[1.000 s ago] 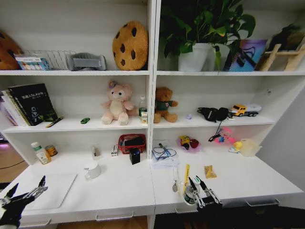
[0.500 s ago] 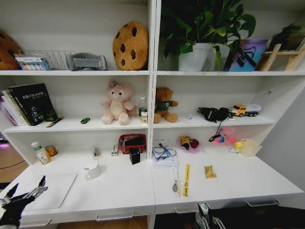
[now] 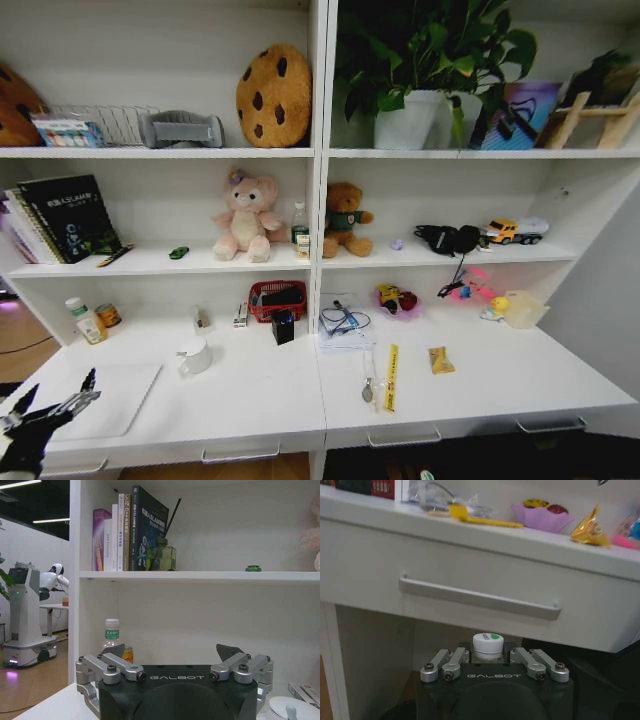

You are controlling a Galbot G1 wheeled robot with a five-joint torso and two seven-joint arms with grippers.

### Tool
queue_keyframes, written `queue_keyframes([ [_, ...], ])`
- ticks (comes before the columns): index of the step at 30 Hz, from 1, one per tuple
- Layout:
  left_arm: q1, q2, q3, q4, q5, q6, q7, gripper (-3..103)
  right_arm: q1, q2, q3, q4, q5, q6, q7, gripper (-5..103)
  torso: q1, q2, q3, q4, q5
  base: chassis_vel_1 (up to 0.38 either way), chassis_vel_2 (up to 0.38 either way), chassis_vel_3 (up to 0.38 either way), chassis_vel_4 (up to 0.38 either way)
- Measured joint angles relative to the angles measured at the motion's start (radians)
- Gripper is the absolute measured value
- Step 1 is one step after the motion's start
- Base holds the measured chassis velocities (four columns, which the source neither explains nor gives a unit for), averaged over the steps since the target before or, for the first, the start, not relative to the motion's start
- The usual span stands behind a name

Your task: Organize the objects on the table.

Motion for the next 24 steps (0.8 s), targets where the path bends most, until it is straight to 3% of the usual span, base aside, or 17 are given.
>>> queue_keyframes([
  [12, 0.000, 0.000, 0.000, 0.000, 0.000, 0.000, 0.000, 100, 0.312, 0.009, -0.222, -0.307, -0.004, 0.035, -0.034, 30, 0.000, 0.000, 0.000, -0.0001, 0.0000, 0.000, 0.000, 0.000, 0.000],
  [23, 0.000, 0.000, 0.000, 0.000, 0.000, 0.000, 0.000, 100, 0.496, 0.023, -0.310, -0.463, 0.017, 0.042, -0.059, 27, 0.000, 0.000, 0.000, 0.0001, -0.0001, 0.000, 0.000, 0.000, 0.000],
  [24, 0.000, 0.000, 0.000, 0.000, 0.000, 0.000, 0.000, 100, 0.504, 0.030, -0.313, -0.471, 0.018, 0.040, -0.059, 31, 0.000, 0.000, 0.000, 0.0000, 0.0000, 0.000, 0.000, 0.000, 0.000],
])
